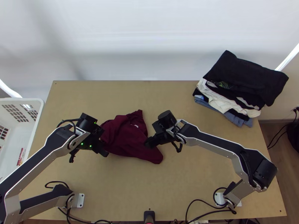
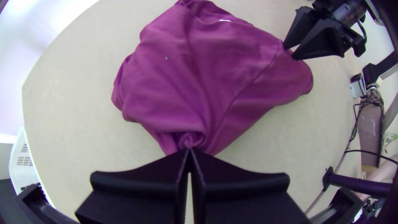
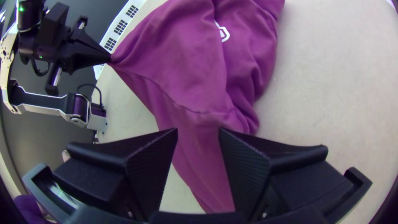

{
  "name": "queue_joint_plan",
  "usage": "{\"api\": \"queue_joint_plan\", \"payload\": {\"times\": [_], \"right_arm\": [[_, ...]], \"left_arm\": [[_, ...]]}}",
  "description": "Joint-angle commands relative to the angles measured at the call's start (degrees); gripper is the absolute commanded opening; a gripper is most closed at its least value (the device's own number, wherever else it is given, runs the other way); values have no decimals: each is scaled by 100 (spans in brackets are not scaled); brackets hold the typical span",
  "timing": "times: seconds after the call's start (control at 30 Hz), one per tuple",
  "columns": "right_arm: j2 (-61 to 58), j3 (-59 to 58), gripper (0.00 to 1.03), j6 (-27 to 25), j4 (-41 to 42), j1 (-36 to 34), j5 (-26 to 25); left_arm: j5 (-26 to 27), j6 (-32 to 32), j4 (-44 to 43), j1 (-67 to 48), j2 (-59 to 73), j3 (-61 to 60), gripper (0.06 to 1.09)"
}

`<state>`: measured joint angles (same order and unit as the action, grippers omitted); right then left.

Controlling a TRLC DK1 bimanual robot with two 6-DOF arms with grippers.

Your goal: Fold the t-shirt

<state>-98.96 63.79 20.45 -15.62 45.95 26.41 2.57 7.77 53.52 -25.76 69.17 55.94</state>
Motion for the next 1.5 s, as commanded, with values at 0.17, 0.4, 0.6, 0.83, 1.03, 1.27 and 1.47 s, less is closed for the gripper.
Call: {"api": "queue_joint_plan", "payload": {"times": [0.17, 0.4, 0.6, 0.83, 1.03, 1.27, 1.47], "right_arm": [[-36, 37, 49, -357, 226, -95, -101], [-80, 99, 49, -630, 384, -122, -418], [-62, 204, 49, -779, 384, -236, -427], [-194, 310, 49, -797, 384, -350, -418], [-440, 380, 49, -691, 393, -245, -418], [-537, 318, 48, -480, 384, -25, -409], [-317, 239, 3, 205, 384, 10, -418]], "left_arm": [[51, 32, 98, 27, 44, 110, 10], [51, 58, 115, 53, 27, 127, 10], [42, 111, 115, 89, 36, 136, 10], [42, 128, 115, 106, 79, 145, 10], [51, 128, 115, 124, 97, 163, 10], [51, 128, 133, 168, 88, 145, 10], [51, 102, 124, 185, 88, 198, 10]]}}
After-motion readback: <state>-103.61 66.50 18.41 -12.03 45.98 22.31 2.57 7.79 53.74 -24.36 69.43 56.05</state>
